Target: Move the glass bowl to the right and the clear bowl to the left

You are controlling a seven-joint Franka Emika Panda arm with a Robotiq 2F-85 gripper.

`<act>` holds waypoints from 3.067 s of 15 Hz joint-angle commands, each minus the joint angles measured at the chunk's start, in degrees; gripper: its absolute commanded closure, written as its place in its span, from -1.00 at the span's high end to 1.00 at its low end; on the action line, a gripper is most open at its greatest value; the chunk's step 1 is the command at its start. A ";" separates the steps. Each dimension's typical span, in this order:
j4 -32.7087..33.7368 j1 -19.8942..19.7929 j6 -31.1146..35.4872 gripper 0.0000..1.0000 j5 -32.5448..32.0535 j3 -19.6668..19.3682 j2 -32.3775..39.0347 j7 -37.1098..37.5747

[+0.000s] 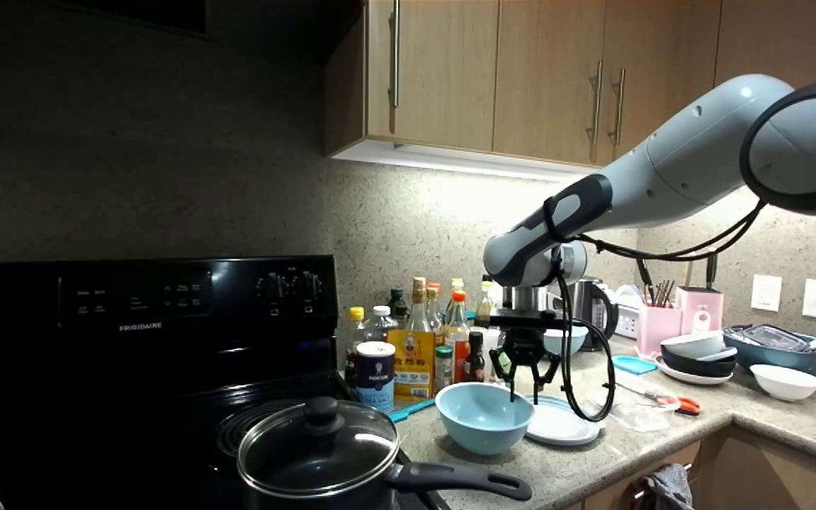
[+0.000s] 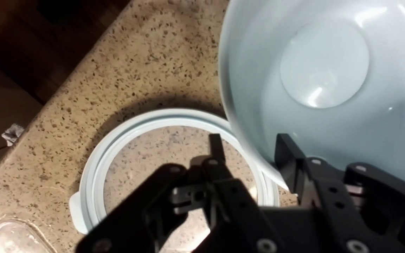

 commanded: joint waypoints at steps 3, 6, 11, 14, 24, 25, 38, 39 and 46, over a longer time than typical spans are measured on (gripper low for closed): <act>2.16 -0.30 -5.74 0.06 -0.48 0.76 -0.06 -2.73; 1.81 0.06 -4.38 0.35 -0.07 0.39 0.06 -1.14; 4.83 -0.75 -7.06 0.95 -1.01 0.89 3.00 -6.73; 7.18 -0.95 -8.61 1.00 -1.18 0.59 5.28 -9.48; 12.28 -1.91 -10.64 -0.35 0.27 0.30 8.53 -7.98; 12.22 -1.92 -10.47 -0.46 0.38 0.26 8.35 -7.63; -7.03 0.67 -2.16 -0.85 0.62 -1.77 -9.48 9.30; -9.50 0.97 -1.08 -0.85 -0.08 -2.56 -11.12 11.45; -26.55 -0.85 2.30 -0.84 -0.94 -7.10 -21.98 26.80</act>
